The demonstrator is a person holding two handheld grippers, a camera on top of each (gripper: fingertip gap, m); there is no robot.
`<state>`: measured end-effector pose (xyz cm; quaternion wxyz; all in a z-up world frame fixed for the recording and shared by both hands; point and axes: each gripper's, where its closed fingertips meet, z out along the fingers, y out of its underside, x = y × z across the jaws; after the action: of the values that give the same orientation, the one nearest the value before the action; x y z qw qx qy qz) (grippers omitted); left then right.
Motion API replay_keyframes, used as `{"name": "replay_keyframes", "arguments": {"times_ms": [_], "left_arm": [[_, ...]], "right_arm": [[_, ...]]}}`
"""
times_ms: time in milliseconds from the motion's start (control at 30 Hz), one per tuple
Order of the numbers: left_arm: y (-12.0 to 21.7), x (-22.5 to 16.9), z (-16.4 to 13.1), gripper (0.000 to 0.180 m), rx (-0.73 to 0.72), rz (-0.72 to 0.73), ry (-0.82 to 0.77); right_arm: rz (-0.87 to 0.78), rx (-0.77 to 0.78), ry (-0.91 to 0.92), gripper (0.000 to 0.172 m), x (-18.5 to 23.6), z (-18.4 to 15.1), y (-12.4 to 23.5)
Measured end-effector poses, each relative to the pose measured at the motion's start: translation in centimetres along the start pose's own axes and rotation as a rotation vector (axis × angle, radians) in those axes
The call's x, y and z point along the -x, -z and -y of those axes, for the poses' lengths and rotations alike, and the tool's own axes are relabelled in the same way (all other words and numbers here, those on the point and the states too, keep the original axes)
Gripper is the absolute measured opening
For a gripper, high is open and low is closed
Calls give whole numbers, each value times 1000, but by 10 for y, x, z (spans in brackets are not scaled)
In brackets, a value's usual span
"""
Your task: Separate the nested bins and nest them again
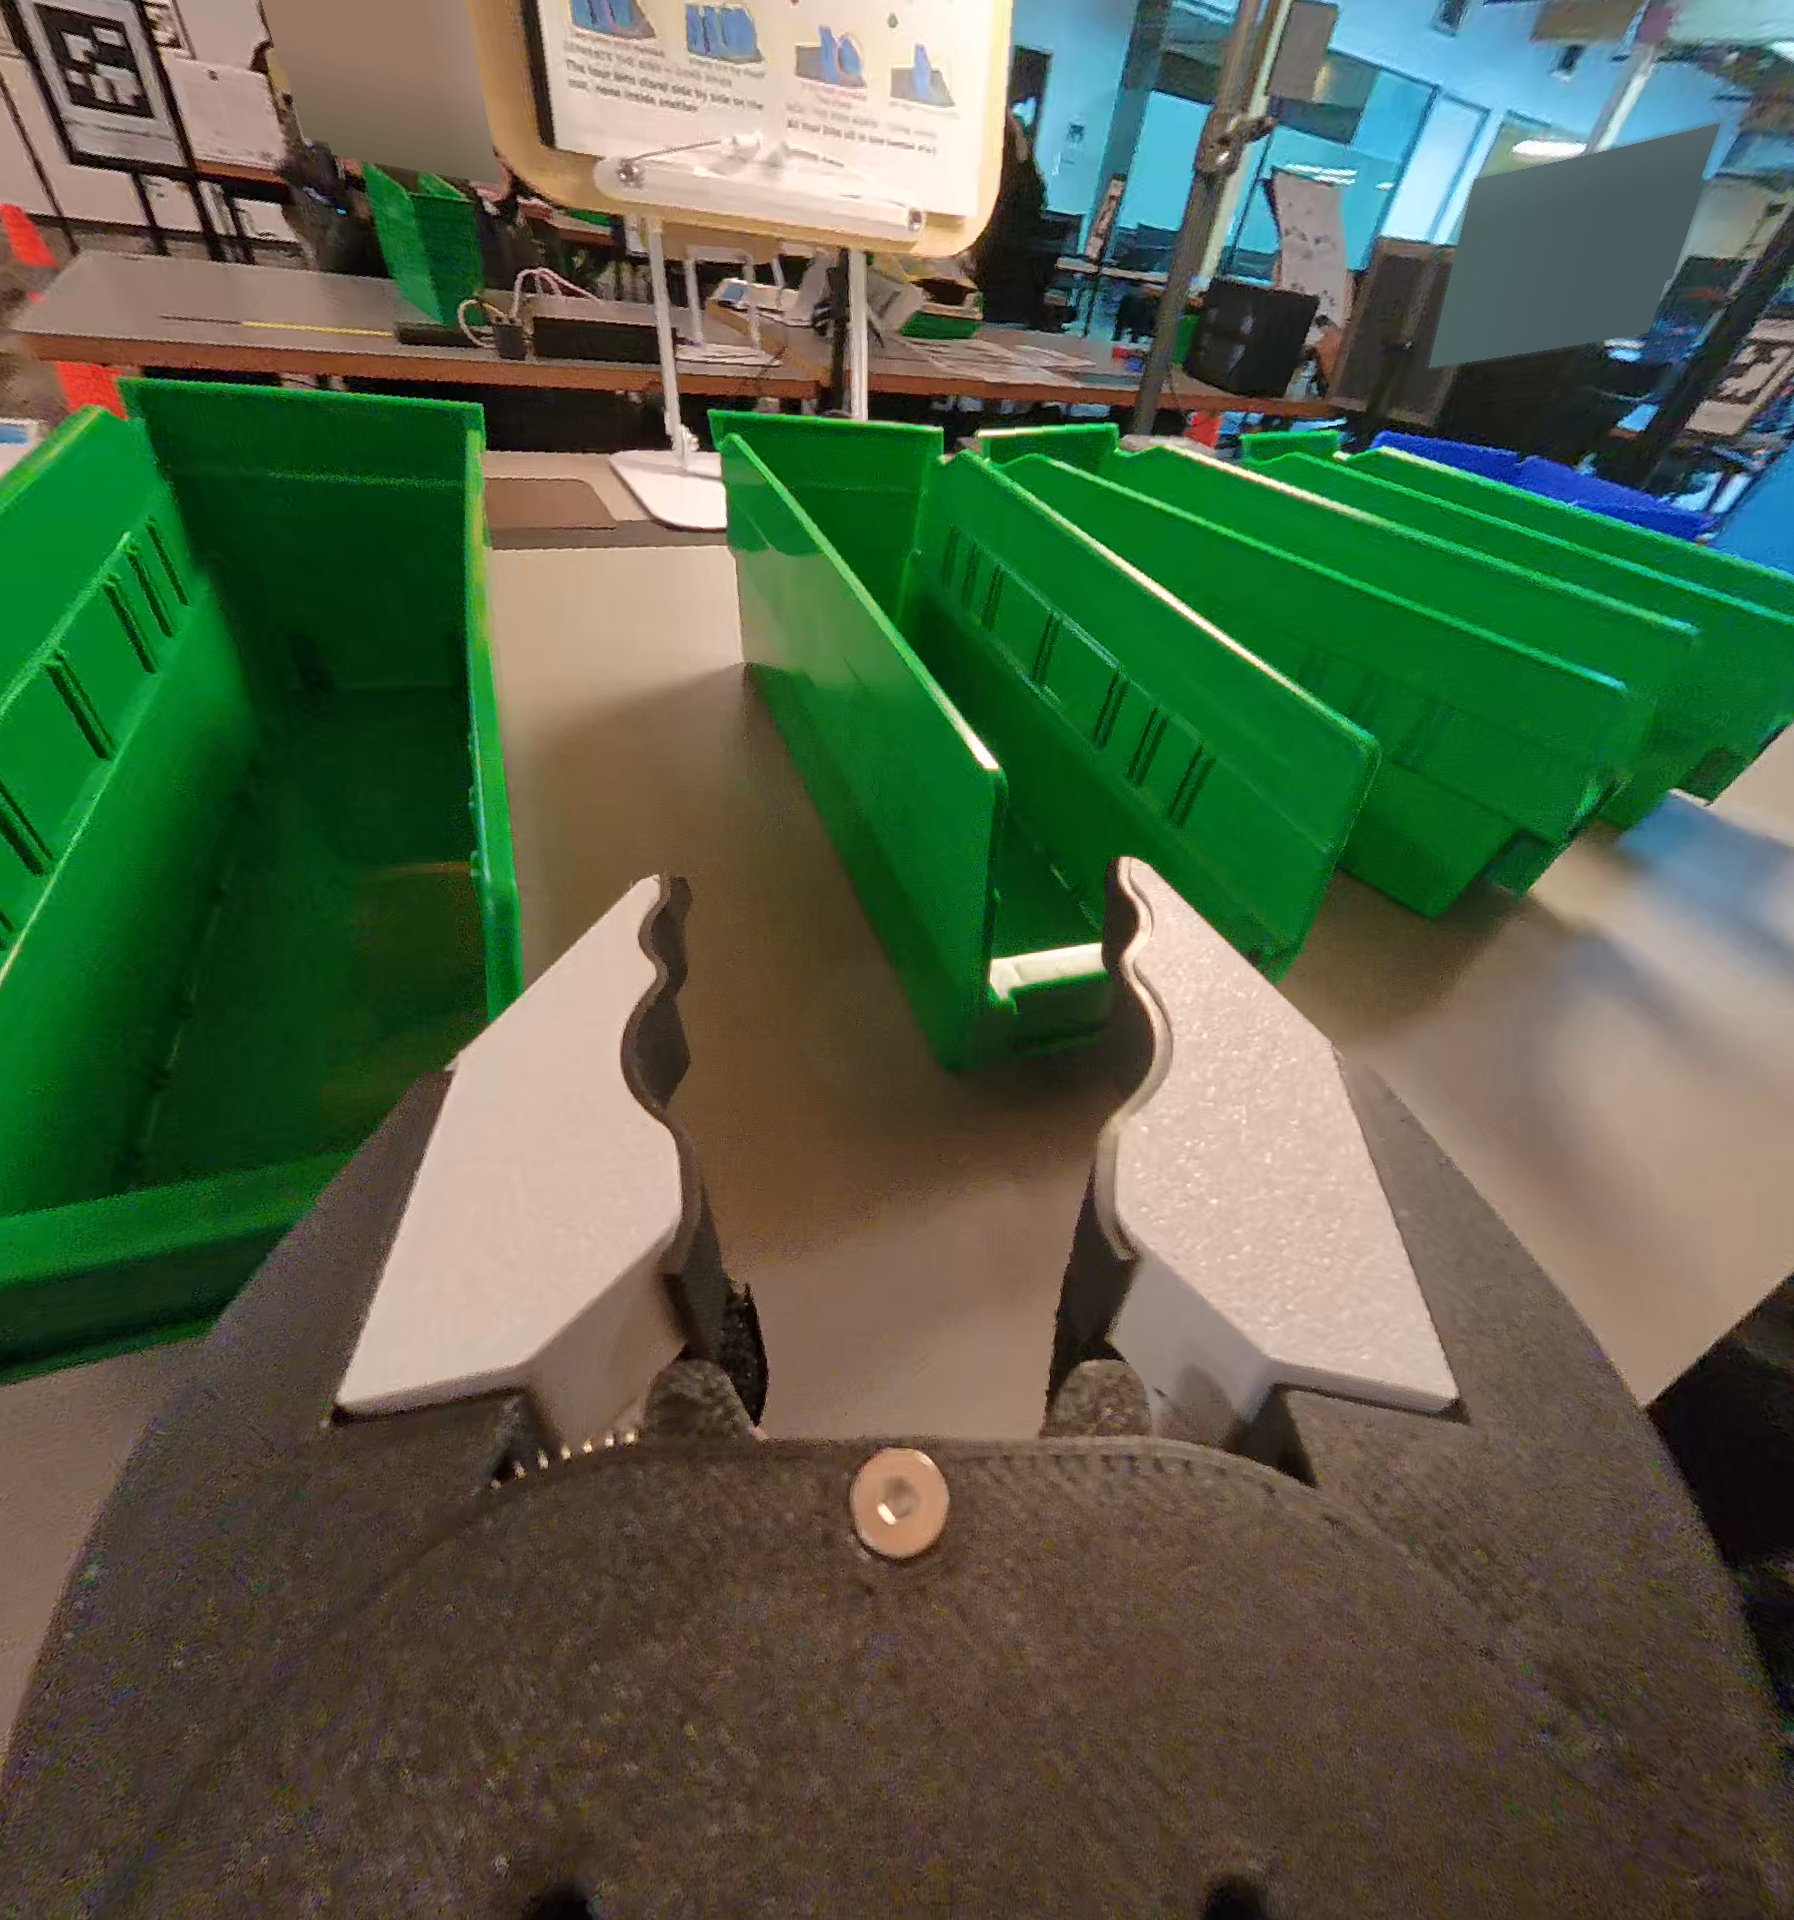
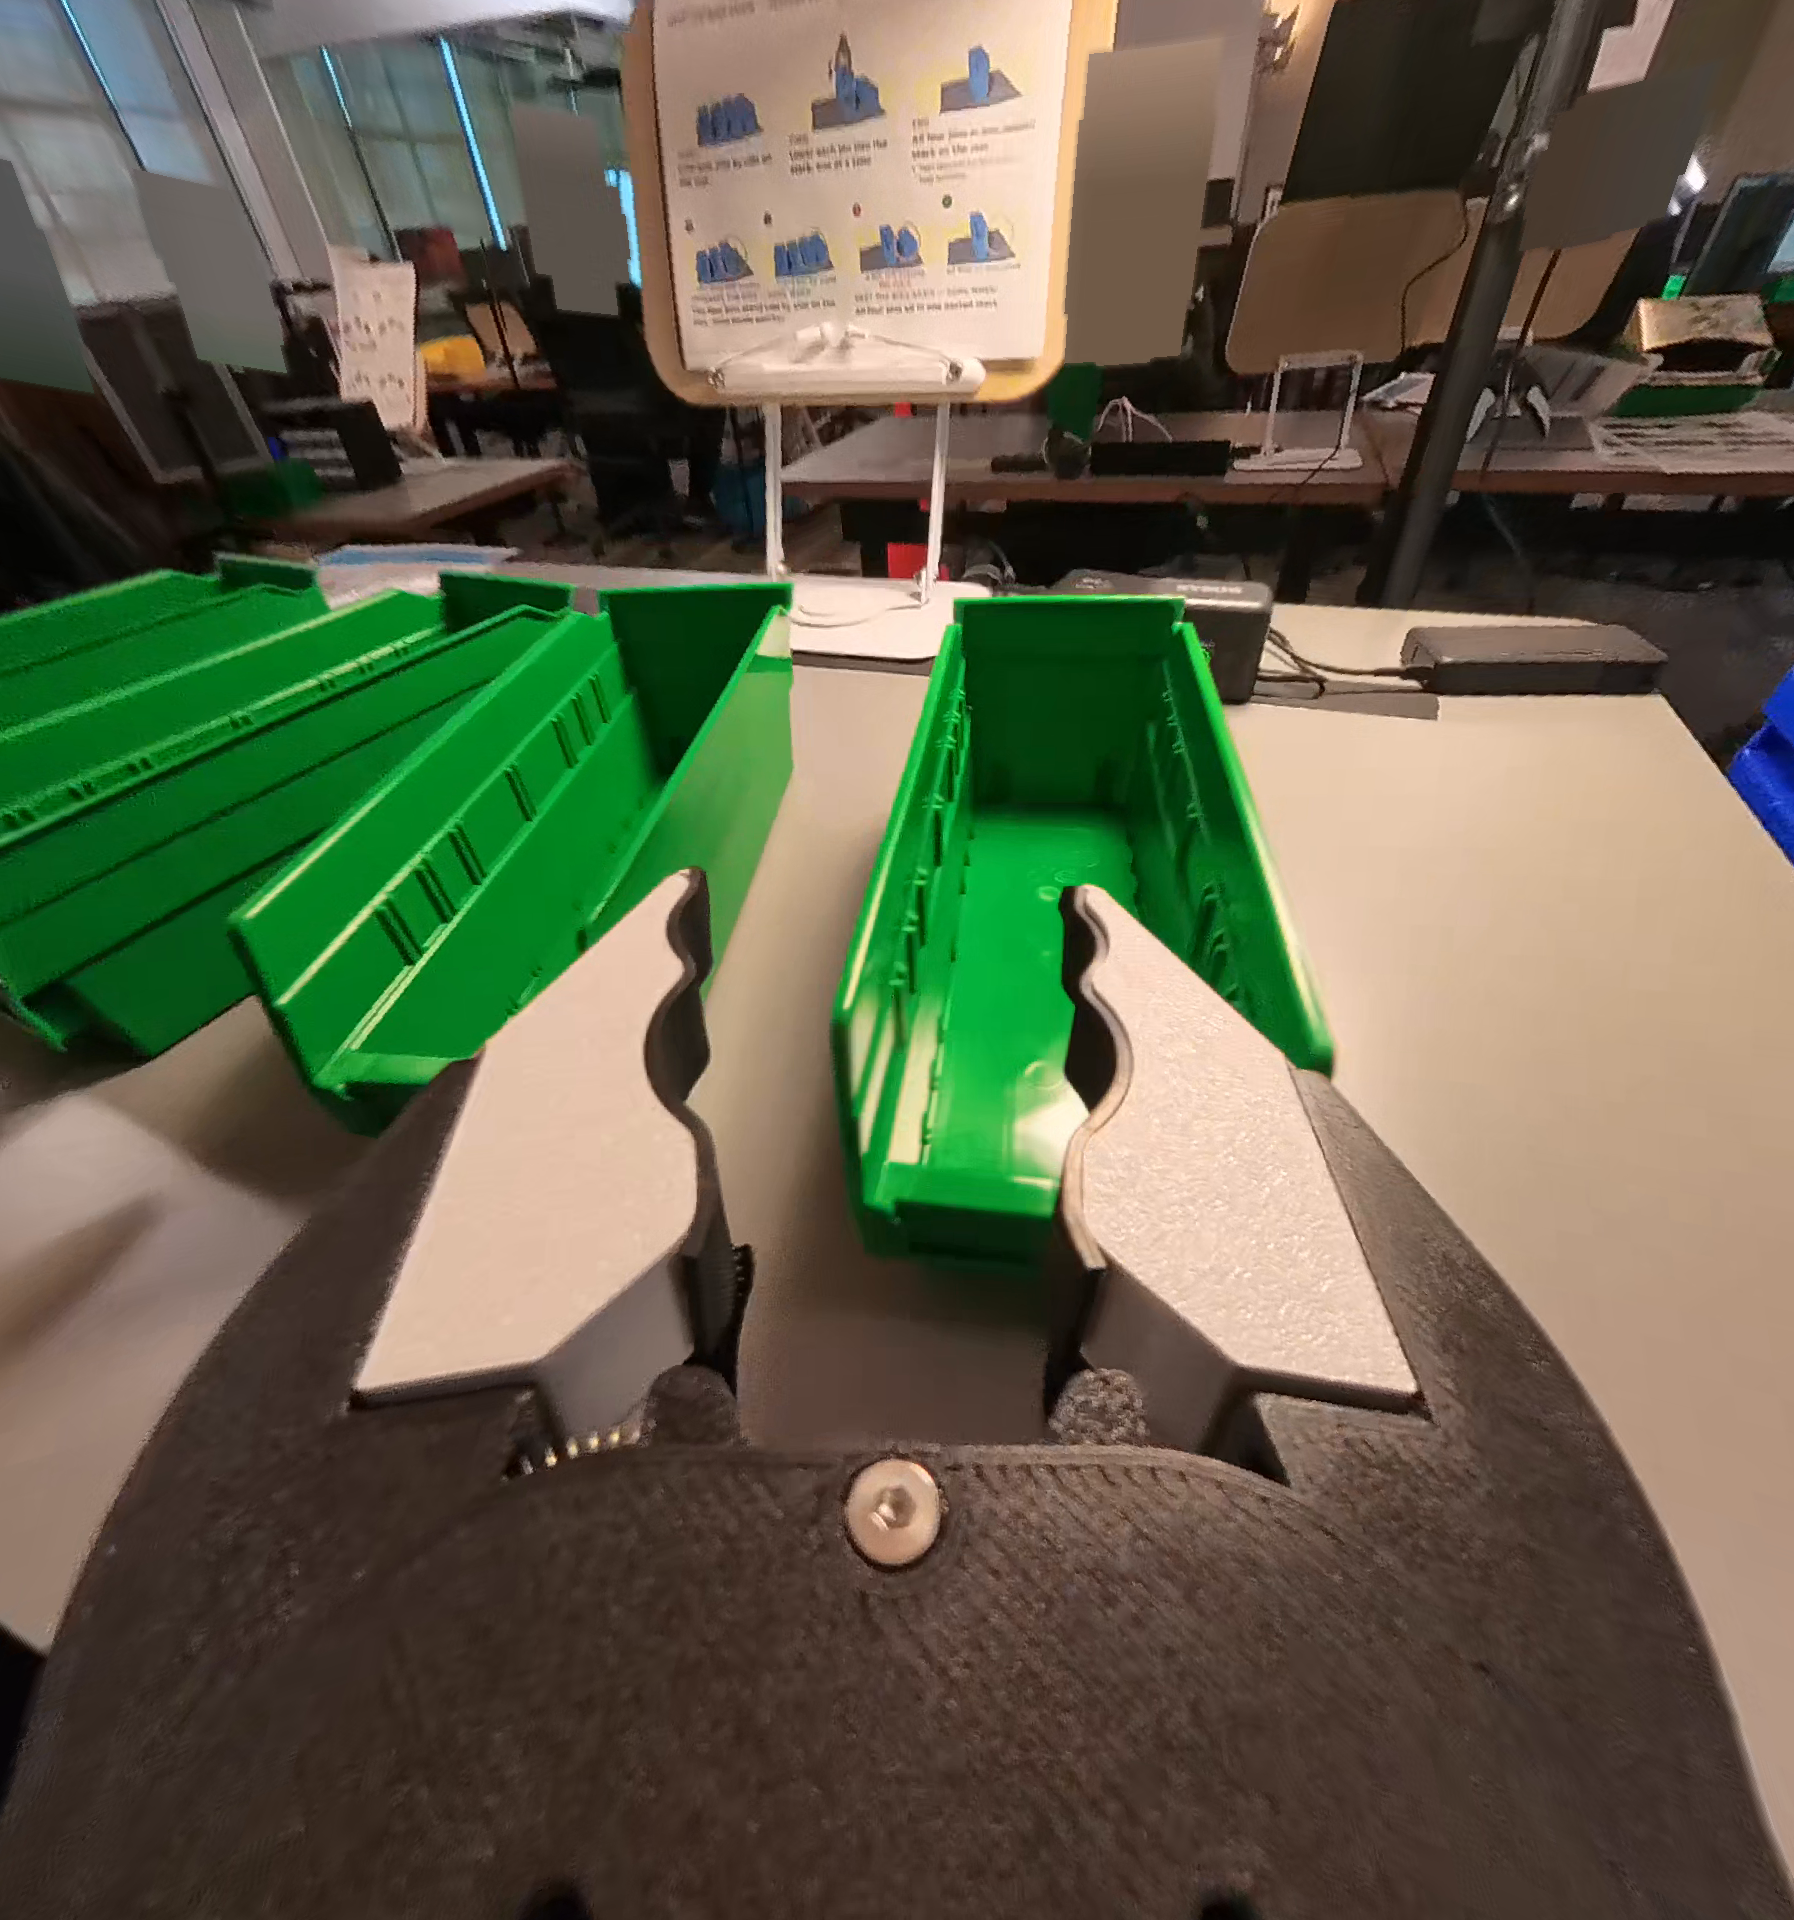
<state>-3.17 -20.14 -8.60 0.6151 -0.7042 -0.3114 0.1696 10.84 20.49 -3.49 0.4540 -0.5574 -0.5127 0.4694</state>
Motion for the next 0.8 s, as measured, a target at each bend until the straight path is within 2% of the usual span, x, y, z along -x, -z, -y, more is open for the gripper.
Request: {"name": "replay_keyframes", "arguments": {"times_ms": [167,267,333,433,567,700,800], "left_arm": [[-4,0,14,78,-42,-96,115],[-8,2,1,76,2,-83,93],[-8,0,-8,77,28,-80,71],[-6,-1,-7,78,20,-90,73],[-6,2,-7,78,19,-104,118],[-6,6,-7,76,15,-114,169],[-4,6,-5,76,-3,-98,156]], "right_arm": [[-14,183,57,92,-24,8,-34],[-68,270,95,93,-46,17,-56],[-46,315,55,95,-52,23,-71],[74,483,-29,100,-46,10,-90],[102,710,-22,112,-48,-16,-105],[74,839,20,118,-55,-21,-109],[32,875,75,126,-61,-14,-113]]}}
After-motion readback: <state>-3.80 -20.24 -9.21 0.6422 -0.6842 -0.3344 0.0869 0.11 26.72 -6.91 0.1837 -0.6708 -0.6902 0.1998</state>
